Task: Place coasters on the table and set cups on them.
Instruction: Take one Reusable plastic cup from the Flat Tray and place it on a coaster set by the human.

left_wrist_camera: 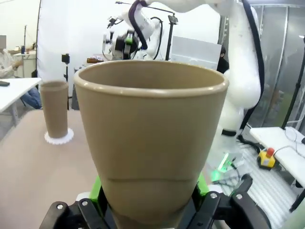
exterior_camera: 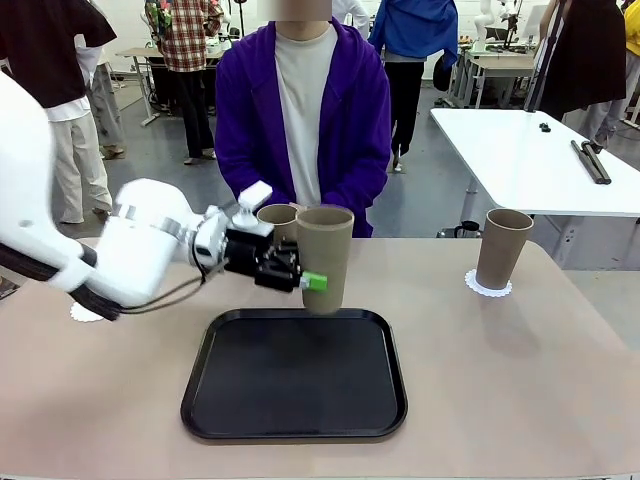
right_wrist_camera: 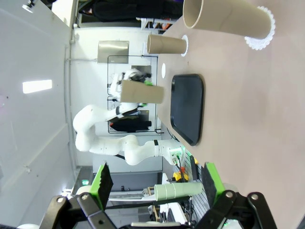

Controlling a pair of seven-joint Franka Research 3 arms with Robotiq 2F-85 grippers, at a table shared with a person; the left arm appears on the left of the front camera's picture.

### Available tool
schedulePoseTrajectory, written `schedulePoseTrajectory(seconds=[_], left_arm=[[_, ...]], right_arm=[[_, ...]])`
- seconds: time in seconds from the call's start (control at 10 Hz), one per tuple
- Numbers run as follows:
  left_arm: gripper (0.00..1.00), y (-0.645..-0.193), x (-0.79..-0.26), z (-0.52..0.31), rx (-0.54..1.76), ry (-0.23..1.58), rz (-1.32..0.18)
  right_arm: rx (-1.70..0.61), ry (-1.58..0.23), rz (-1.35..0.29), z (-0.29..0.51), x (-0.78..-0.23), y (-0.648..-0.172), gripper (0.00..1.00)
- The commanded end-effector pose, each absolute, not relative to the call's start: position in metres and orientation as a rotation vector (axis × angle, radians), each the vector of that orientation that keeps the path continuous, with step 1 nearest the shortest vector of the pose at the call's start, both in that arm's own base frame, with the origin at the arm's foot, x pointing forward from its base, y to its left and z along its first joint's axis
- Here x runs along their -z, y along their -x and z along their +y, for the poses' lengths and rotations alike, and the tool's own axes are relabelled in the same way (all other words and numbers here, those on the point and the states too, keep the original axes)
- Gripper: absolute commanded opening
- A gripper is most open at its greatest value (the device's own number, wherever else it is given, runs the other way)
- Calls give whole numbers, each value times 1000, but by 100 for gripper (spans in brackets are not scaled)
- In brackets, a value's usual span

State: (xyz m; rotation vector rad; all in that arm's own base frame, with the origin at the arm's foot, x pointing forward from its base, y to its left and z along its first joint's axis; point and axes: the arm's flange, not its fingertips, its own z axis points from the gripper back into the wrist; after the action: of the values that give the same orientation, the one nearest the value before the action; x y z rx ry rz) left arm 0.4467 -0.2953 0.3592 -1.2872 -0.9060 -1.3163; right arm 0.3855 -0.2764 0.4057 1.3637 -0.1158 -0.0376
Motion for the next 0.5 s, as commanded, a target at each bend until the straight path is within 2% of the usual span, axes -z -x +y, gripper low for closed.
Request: schedulePoseTrajectory(seconds=[0.0,0.1,0.3,0.4], left_arm=[[25,-420,-438,-286,1291,1213,-941],[25,-413,-462,-281,1292,1200,-973],[25,-408,-476,-273,1313,1167,-1000],[25,-413,-481,-280,1314,1216,-981]], right_arm=[[44,-1366,-120,-276,-407,-386,100],[44,-1366,-120,-276,-407,-386,100],[44,-1366,-120,-276,-407,-386,100],[44,-1366,-120,-276,-407,-386,100]])
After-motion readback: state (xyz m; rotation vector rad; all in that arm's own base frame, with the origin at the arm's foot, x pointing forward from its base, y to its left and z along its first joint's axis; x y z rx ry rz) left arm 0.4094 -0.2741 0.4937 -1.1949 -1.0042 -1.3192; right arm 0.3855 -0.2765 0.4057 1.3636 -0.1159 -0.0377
